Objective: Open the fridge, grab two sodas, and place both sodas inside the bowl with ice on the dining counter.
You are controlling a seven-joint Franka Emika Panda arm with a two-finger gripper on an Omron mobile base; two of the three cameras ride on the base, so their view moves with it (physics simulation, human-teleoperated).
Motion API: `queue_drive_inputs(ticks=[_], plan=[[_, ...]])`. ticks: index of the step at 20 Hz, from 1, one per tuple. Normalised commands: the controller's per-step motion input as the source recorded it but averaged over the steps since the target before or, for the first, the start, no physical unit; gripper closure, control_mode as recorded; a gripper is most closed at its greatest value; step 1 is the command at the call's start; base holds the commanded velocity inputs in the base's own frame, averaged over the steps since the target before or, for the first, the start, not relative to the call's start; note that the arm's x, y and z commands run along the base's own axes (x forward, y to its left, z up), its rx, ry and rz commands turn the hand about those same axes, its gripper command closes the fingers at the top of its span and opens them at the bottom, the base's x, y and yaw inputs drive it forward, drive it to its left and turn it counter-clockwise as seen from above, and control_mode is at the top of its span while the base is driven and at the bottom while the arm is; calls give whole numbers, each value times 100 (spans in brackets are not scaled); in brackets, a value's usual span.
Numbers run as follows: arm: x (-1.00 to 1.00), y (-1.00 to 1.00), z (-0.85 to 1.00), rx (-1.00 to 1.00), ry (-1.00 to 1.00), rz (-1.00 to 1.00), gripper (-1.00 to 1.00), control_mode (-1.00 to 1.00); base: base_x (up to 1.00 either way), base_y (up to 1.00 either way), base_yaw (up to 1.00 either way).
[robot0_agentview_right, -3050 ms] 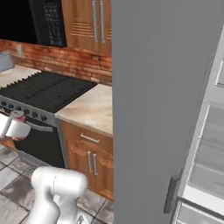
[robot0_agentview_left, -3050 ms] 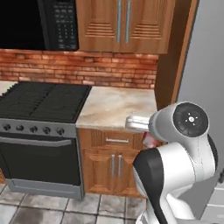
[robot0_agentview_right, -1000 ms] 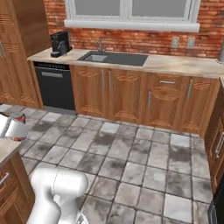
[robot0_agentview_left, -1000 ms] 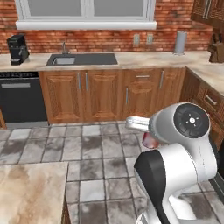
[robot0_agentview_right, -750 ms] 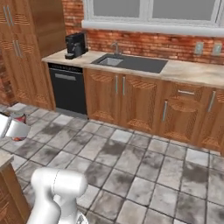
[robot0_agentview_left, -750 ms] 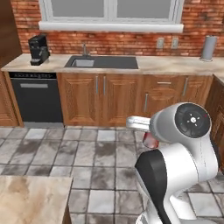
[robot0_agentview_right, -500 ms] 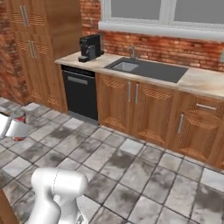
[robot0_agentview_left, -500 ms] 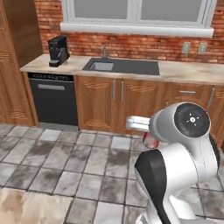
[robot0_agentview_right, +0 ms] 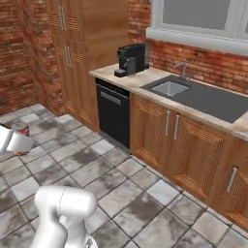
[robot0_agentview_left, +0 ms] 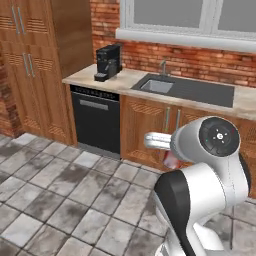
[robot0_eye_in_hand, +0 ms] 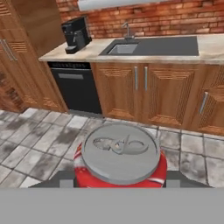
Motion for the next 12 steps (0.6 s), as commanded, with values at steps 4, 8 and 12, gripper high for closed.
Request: queue_drive_inputs(ticks=[4,8,12], plan=[[0,0,0,0,0,0,100,100,94,-18,49],[0,0,0,0,0,0,100,100,83,-7,54],[0,0,0,0,0,0,100,100,79,-4,55]])
